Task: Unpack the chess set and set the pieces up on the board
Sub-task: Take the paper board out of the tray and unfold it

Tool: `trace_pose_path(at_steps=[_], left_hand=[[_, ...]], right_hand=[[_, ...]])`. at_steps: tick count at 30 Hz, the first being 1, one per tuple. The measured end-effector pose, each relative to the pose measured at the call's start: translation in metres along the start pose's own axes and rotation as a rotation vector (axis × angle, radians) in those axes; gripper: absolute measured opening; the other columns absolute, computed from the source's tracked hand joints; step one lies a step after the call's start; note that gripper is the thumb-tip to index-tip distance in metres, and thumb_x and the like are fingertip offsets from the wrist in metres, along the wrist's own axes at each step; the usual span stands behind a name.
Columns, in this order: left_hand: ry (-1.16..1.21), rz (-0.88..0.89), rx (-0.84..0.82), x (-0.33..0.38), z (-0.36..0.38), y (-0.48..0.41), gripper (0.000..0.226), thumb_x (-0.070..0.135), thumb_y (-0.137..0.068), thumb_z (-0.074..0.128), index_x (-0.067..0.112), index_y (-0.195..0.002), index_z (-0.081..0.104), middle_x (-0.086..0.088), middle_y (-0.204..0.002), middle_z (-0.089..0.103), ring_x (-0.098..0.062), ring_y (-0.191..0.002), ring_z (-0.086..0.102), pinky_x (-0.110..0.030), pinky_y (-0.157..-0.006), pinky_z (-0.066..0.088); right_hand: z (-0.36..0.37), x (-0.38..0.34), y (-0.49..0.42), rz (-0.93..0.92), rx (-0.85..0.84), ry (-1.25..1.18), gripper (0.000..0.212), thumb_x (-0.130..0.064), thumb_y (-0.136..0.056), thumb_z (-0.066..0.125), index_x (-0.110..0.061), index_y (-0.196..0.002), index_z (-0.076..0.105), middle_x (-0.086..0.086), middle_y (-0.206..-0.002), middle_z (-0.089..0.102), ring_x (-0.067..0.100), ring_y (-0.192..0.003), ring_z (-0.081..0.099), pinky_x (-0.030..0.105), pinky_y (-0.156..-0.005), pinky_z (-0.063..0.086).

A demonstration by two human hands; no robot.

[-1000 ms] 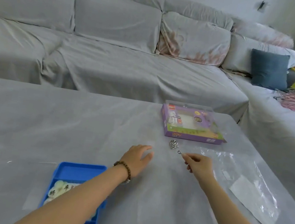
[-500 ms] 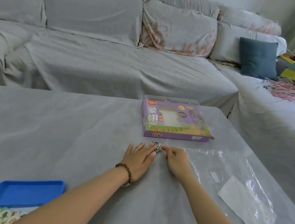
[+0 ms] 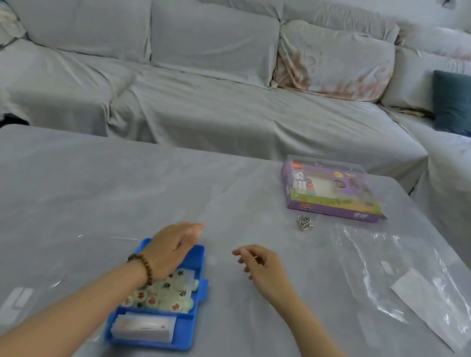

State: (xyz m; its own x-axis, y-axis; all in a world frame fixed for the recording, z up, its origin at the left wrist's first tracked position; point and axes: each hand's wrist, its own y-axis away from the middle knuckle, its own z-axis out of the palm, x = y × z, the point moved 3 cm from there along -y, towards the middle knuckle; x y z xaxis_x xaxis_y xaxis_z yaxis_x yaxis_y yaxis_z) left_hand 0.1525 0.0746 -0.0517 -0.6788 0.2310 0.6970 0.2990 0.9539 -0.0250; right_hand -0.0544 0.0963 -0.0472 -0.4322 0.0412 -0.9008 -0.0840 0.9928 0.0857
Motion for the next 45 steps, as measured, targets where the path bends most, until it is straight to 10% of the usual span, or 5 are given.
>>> trace_pose_path(at_steps=[15,22,29,37,45], left_hand=[[0.034,-0.073,0.006,-0.045,-0.011,0.146,0.076,0.091,-0.055,0.036,0.044,-0.111,0.055,0.027,-0.131,0.034,0.007,-0.126,0.021,-0.022,-0.109,0.019],[0.626,-0.228,0.197,-0.021,-0.025,0.136,0.005,0.015,-0.086,0.064,0.019,-0.086,0.067,0.003,-0.083,0.071,-0.013,-0.082,0.067,-0.027,-0.076,0.054],[0.834,-0.344,0.317,-0.004,-0.034,0.131,0.014,0.017,-0.085,0.065,0.006,-0.076,0.064,-0.004,-0.066,0.068,-0.014,-0.058,0.065,-0.022,-0.053,0.053],[-0.206,-0.151,-0.072,-0.033,0.003,0.129,0.058,0.062,-0.091,0.012,0.04,-0.143,0.023,0.008,-0.152,0.024,-0.02,-0.142,0.011,-0.042,-0.117,0.006],[-0.48,-0.259,-0.092,-0.073,-0.009,0.111,0.118,0.085,-0.039,-0.032,0.041,-0.145,-0.003,0.011,-0.155,-0.011,-0.022,-0.143,-0.013,-0.05,-0.113,-0.008]], right_hand=[[0.086,-0.032,0.071,-0.242,-0.381,0.621,0.024,-0.043,-0.076,0.072,-0.026,-0.093,0.07,-0.013,-0.115,0.057,0.006,-0.11,0.041,0.023,-0.098,0.031],[0.076,-0.06,0.07,-0.001,-0.144,-0.141,0.015,-0.027,-0.09,0.061,-0.014,-0.084,0.063,0.011,-0.077,0.067,0.015,-0.071,0.06,0.032,-0.076,0.051],[0.086,-0.067,0.071,0.118,-0.083,-0.365,0.01,-0.018,-0.088,0.064,-0.008,-0.086,0.066,0.003,-0.076,0.068,0.011,-0.068,0.065,0.025,-0.059,0.056],[0.061,-0.043,0.053,0.166,0.181,-0.311,0.017,-0.015,-0.09,0.061,-0.004,-0.076,0.064,0.008,-0.072,0.062,0.018,-0.068,0.058,0.017,-0.051,0.052],[0.061,-0.036,0.041,0.141,0.186,-0.305,0.02,-0.015,-0.095,0.051,-0.001,-0.091,0.065,0.008,-0.078,0.061,0.015,-0.069,0.058,0.016,-0.057,0.054]])
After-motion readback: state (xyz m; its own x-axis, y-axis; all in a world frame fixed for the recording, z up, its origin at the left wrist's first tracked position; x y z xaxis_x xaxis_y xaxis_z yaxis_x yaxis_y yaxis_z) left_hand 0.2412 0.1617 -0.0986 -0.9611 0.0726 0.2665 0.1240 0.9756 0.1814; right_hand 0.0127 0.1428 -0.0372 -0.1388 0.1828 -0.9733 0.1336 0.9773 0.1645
